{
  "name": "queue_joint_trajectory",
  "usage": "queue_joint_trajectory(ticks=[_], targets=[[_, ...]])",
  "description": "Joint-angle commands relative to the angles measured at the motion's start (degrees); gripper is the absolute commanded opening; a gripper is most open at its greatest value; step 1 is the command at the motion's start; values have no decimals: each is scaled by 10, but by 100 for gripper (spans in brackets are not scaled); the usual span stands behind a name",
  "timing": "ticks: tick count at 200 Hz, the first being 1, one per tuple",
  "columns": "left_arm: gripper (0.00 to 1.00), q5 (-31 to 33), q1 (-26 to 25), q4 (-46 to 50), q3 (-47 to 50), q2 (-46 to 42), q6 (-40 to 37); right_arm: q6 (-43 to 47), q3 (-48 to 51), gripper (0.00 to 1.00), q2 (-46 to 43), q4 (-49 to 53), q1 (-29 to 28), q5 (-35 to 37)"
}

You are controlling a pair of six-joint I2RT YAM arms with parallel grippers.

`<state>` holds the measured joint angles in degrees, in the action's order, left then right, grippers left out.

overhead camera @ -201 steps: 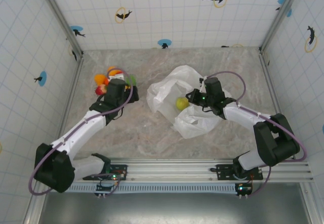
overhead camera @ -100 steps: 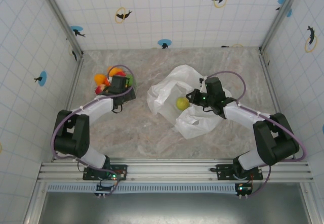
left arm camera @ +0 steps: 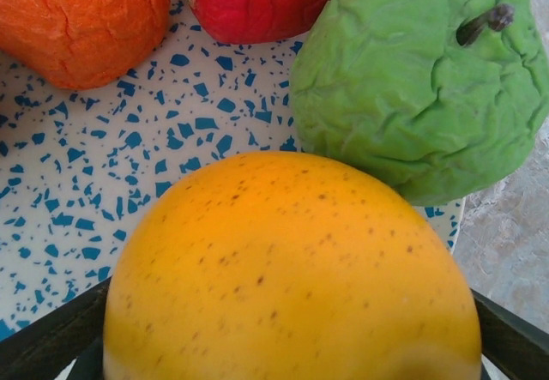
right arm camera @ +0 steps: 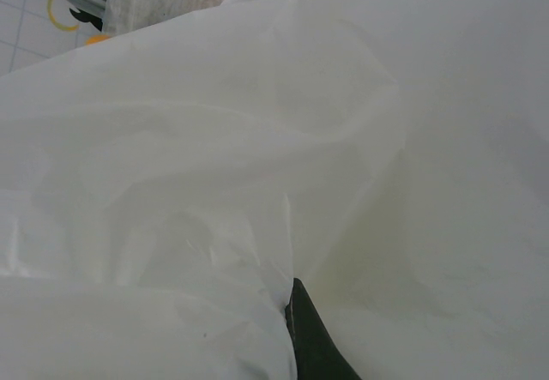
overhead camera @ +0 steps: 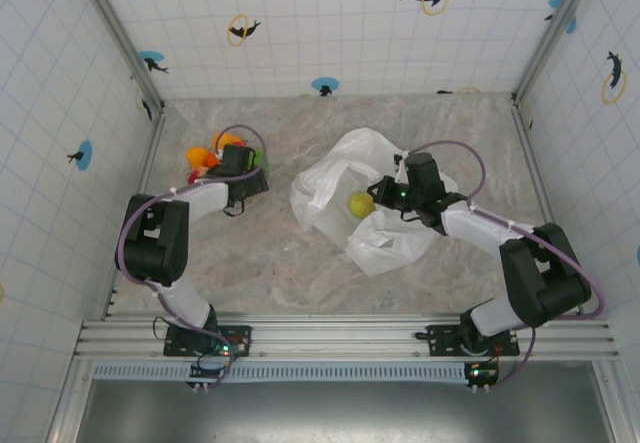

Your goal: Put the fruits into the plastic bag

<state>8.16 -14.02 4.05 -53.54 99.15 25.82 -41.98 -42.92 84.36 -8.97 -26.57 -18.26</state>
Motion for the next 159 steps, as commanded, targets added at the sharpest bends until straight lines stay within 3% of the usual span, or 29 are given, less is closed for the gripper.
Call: queue_joint_trajectory(ticks=[1, 57, 106, 135, 159], targets=[[84, -8, 4, -22, -14, 9, 3, 3, -21, 0, -2, 4, -3, 3], [67, 11, 4, -28, 5, -11, -2, 2, -24, 0, -3, 10, -7, 8], [63, -16, -3, -41, 103, -167, 26, 2, -33, 0, -2, 14, -9, 9], [61, -72, -43, -50, 167, -291, 24, 4, -35, 0, 1, 18, -9, 12], [59, -106, -122, -44, 196, -370, 11, 6, -34, 0, 5, 22, -10, 13]])
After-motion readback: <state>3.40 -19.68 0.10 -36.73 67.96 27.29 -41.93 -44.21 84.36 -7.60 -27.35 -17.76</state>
